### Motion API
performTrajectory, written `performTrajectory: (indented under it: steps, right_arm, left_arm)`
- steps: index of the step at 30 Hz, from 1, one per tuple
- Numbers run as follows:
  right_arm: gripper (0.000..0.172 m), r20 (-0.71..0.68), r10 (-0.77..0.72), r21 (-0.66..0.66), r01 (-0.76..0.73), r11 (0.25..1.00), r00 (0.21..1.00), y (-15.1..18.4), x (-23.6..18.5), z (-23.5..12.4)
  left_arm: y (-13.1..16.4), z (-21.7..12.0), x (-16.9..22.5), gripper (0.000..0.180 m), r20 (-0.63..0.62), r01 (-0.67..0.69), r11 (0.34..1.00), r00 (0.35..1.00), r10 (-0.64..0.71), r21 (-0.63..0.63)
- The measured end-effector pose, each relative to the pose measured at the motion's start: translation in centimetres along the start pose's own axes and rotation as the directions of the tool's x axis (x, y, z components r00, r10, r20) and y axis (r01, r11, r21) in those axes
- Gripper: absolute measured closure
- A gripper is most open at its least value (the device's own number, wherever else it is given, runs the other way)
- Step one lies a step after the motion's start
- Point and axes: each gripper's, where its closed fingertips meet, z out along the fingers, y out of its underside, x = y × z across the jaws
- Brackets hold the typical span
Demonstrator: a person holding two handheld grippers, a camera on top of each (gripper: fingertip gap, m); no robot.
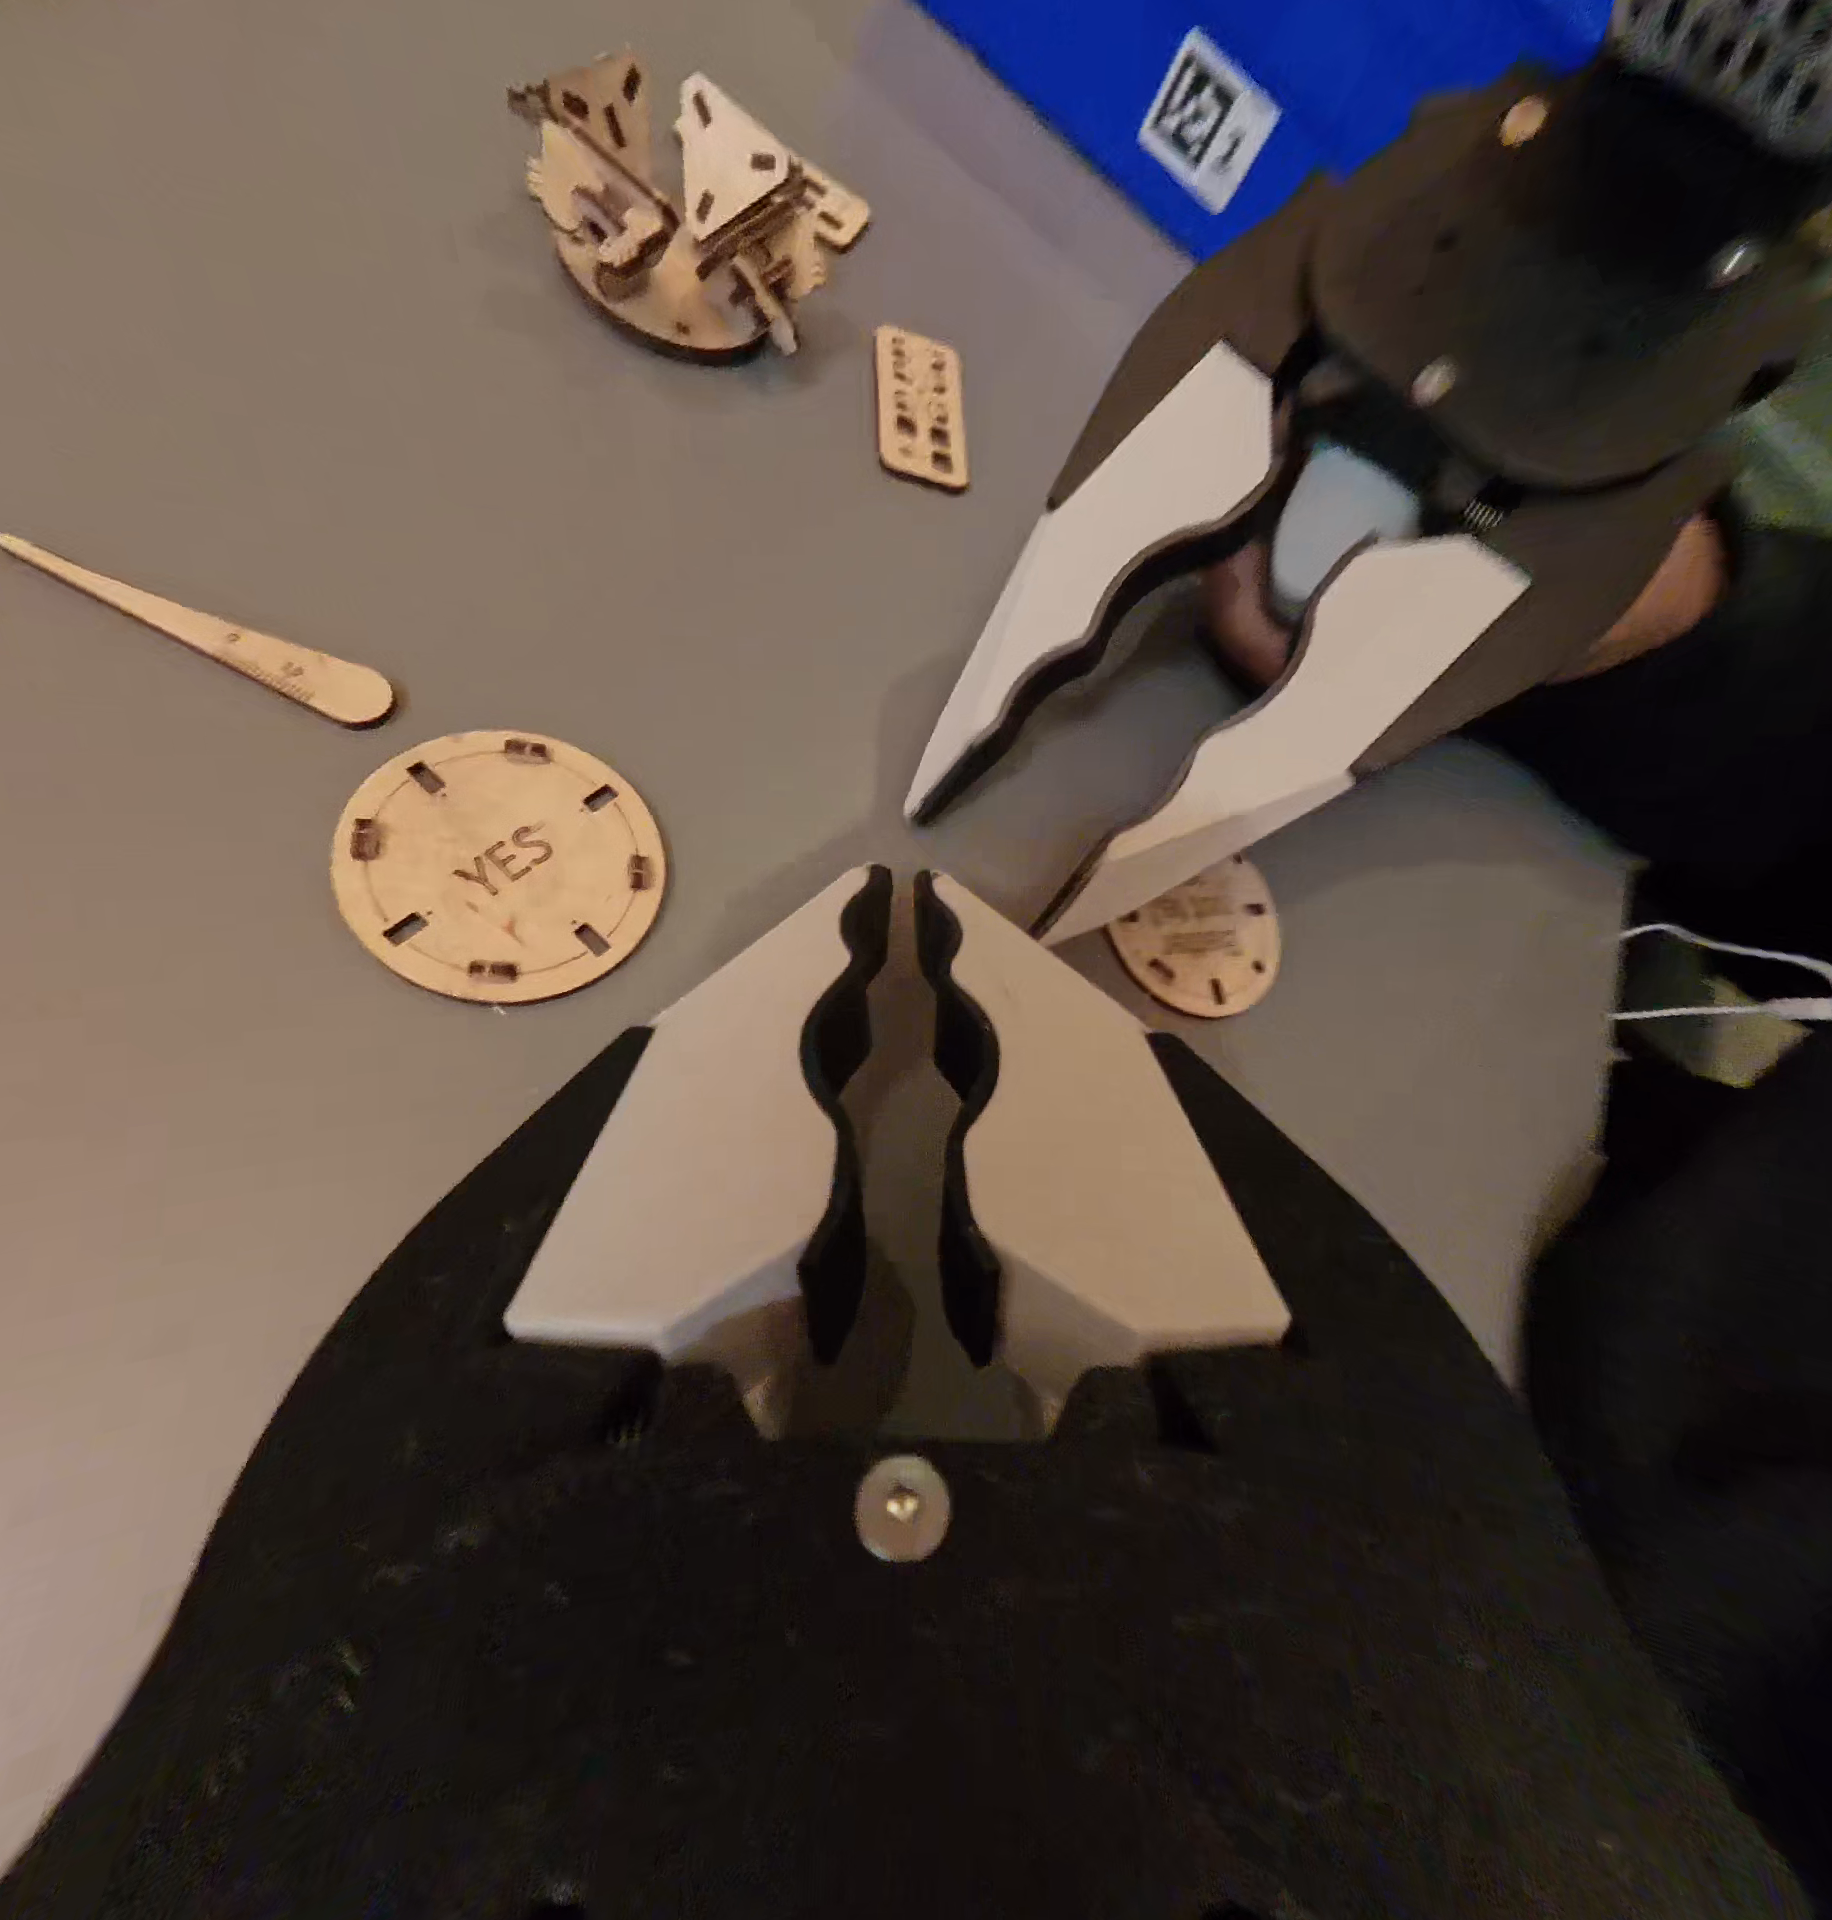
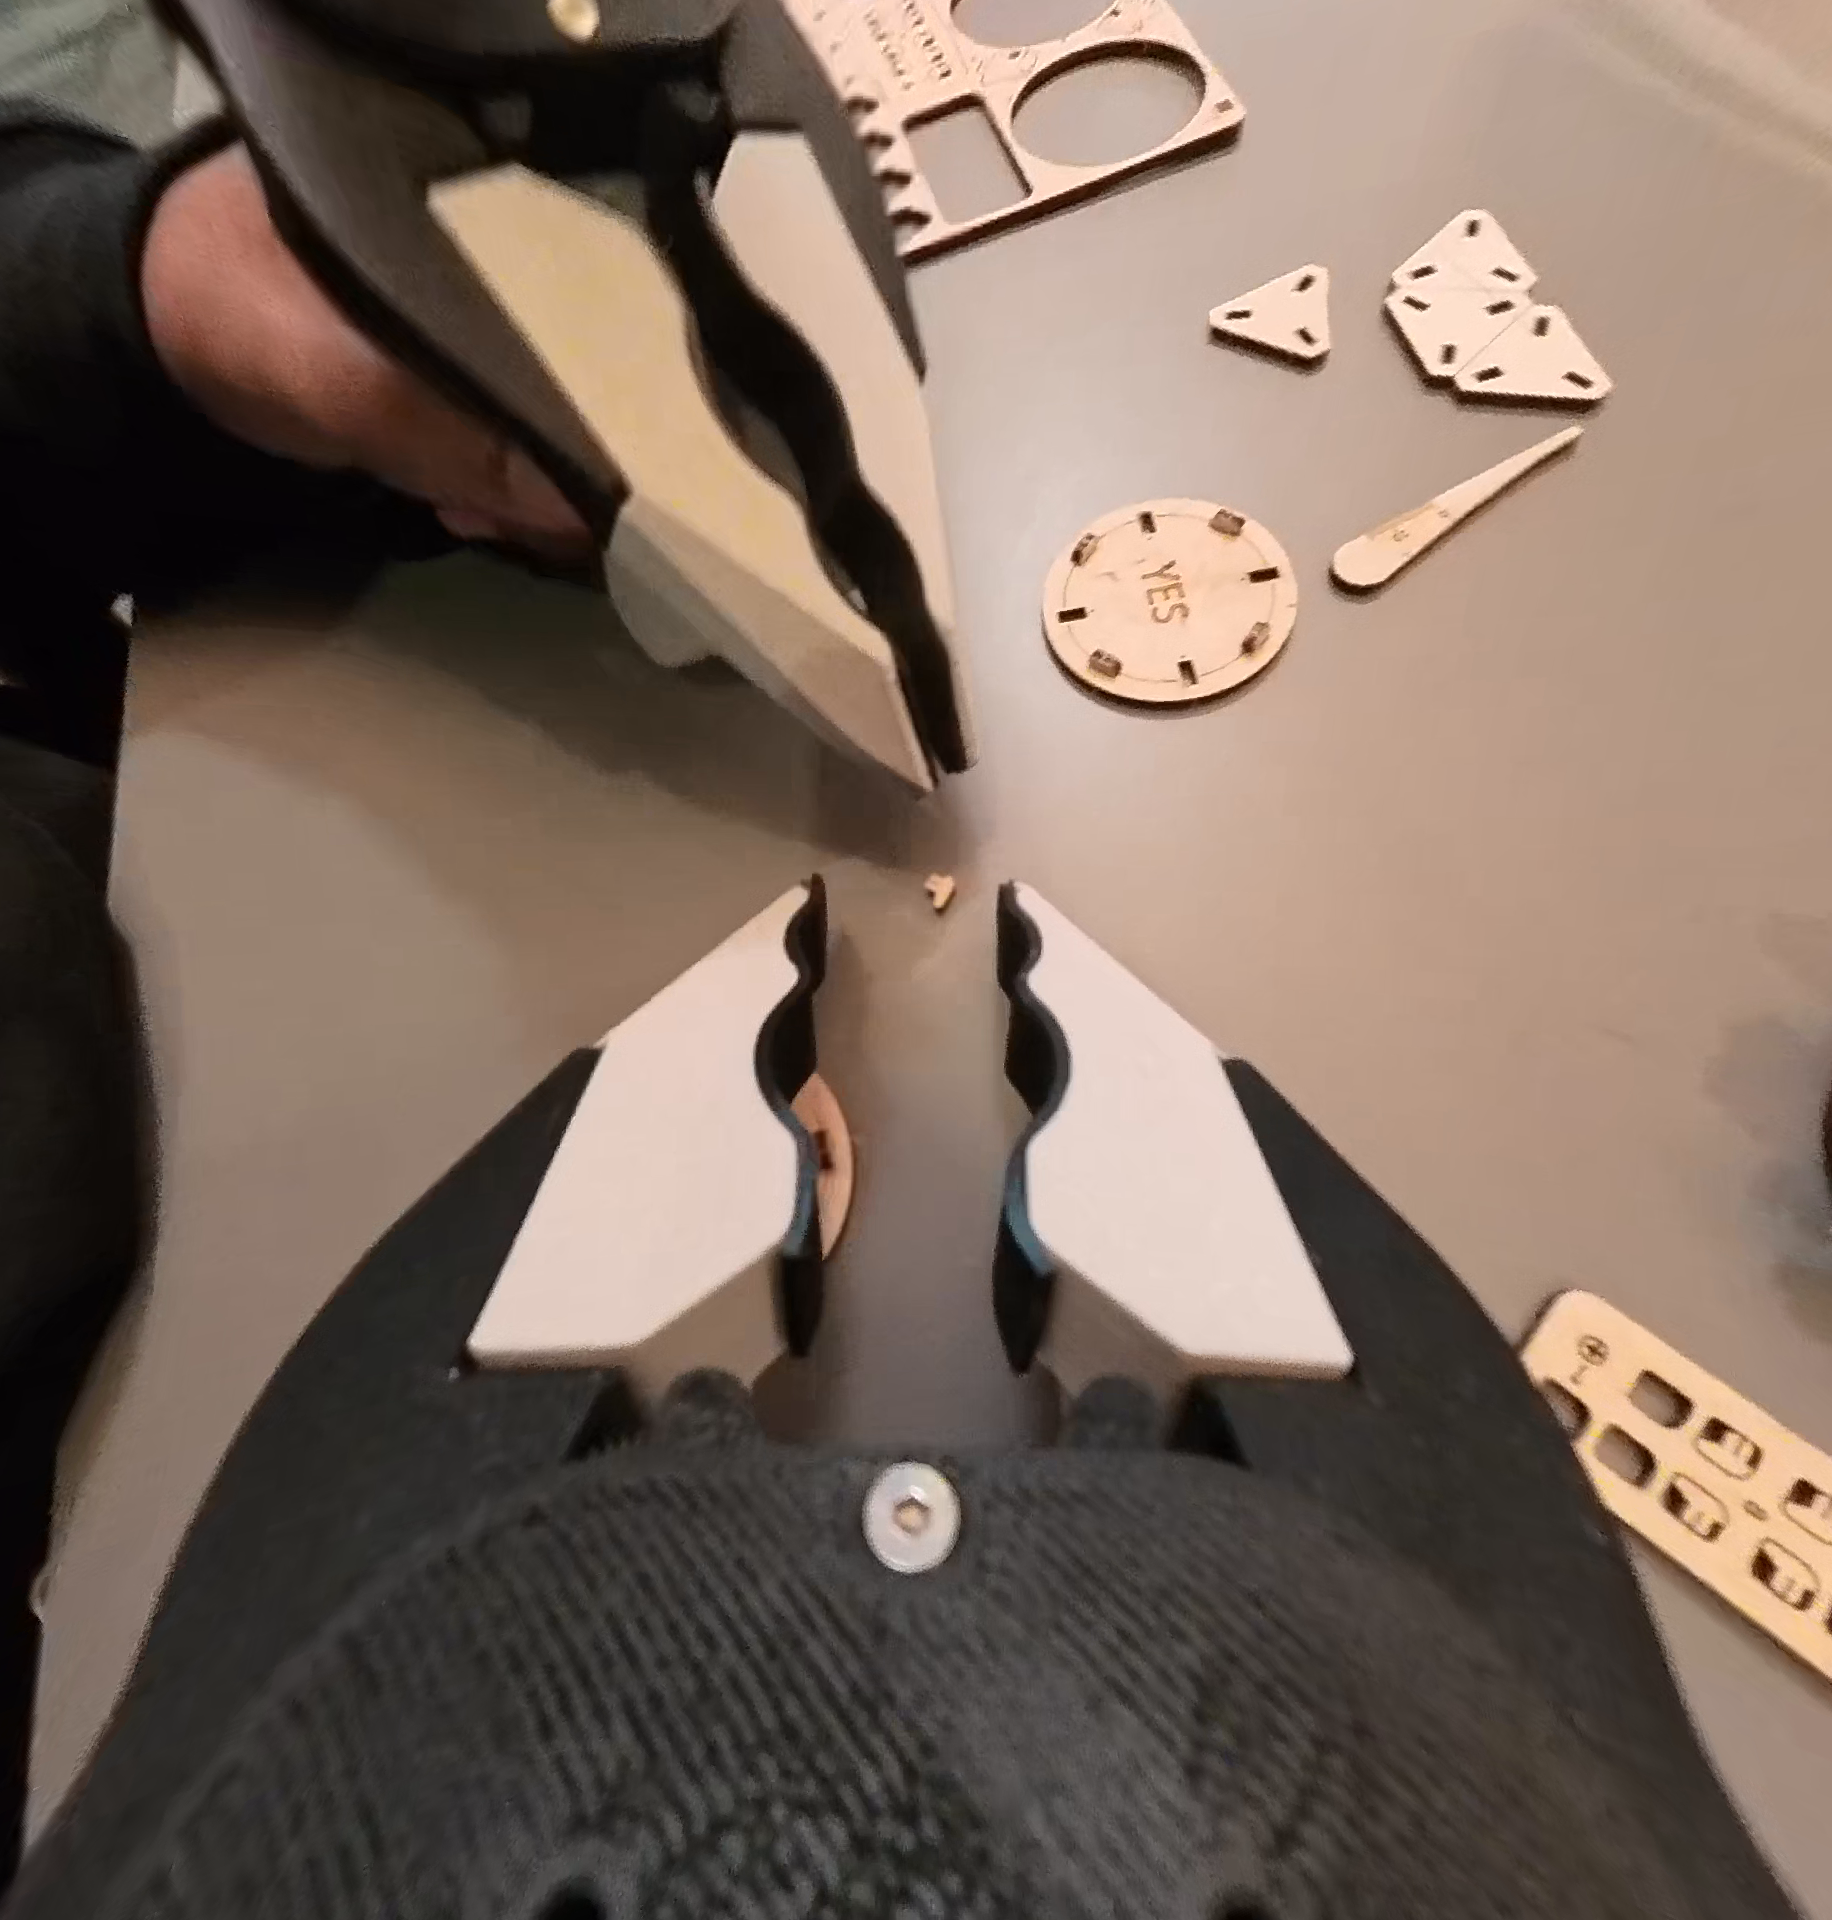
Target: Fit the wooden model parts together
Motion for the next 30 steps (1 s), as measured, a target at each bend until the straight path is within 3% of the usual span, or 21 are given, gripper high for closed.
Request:
performTrajectory:
  steps: [10, 30]
  right_arm:
    - [0.14, -0.037, 0.105, 0.081, -0.102, 0.992, 0.994, -0.2, 2.3, -2.0]
    - [0.139, -0.072, 0.063, 0.049, -0.059, 0.997, 0.995, 0.2, 2.4, -1.7]
  left_arm:
    - [1.5, 1.2, 0.4, 0.176, 0.098, -0.152, 0.98, 0.981, 0.165, -0.127]
    - [1.6, 1.7, 0.4, 0.18, 0.147, -0.207, 0.966, 0.962, 0.23, -0.155]
